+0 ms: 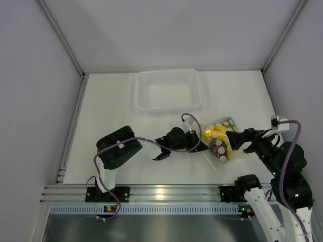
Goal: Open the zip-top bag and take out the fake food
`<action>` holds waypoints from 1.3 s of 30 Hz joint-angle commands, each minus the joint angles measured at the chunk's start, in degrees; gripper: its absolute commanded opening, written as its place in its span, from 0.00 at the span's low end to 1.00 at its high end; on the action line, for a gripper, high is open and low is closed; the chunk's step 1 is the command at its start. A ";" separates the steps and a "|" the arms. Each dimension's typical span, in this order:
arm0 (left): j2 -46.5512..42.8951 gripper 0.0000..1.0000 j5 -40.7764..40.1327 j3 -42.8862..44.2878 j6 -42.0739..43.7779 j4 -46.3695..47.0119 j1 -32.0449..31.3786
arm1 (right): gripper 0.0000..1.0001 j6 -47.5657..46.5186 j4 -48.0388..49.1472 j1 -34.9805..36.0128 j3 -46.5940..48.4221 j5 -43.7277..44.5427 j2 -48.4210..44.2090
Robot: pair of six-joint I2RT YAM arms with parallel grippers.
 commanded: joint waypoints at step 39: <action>-49.31 0.00 13.89 26.84 89.64 -100.75 -8.29 | 0.98 1.93 40.26 -0.02 -17.80 -46.99 -5.42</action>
